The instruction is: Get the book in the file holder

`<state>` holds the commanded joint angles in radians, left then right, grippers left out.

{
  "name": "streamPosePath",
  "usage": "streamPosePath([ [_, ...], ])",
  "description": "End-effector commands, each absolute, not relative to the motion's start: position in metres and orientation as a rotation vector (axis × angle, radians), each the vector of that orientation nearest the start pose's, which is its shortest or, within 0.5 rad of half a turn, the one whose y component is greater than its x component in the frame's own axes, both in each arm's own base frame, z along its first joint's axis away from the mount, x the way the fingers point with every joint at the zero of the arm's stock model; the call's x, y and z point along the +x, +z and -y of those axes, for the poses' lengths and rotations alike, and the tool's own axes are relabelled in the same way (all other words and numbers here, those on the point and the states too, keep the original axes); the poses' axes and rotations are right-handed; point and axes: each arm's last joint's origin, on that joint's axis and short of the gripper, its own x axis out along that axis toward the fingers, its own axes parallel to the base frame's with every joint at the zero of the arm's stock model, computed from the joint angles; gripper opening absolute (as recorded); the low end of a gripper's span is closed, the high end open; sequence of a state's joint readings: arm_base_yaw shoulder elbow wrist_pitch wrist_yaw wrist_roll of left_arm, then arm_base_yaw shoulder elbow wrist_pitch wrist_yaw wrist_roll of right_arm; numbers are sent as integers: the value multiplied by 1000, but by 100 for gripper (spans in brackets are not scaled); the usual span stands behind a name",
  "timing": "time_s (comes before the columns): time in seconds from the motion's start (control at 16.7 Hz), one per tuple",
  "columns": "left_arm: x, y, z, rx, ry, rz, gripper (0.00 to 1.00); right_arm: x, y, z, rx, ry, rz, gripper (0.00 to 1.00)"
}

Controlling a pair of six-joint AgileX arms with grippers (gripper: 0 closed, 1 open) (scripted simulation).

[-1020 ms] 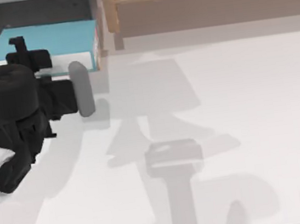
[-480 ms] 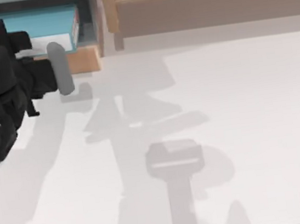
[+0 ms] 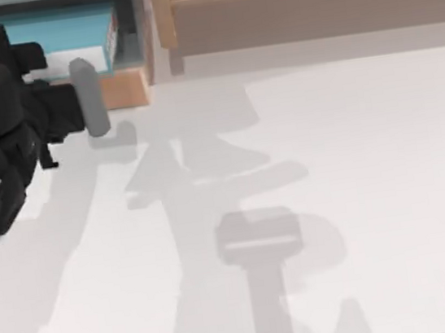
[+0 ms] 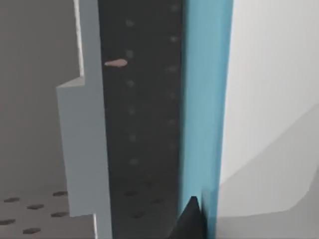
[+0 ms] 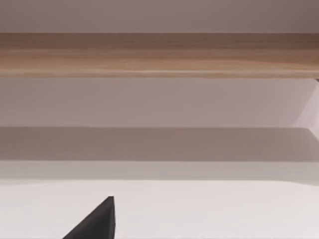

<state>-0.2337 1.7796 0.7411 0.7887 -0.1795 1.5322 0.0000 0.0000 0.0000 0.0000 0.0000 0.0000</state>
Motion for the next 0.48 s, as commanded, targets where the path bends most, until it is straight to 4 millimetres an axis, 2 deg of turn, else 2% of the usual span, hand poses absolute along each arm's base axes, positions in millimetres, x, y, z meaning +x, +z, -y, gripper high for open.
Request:
streamPosePath([
  [0.3, 367, 149, 73, 1559, -217, -173, 0, 106, 160, 1, 0, 0, 0, 100],
  [0.48, 371, 146, 74, 1561, -226, -176, 0, 106, 160, 1, 0, 0, 0, 100],
])
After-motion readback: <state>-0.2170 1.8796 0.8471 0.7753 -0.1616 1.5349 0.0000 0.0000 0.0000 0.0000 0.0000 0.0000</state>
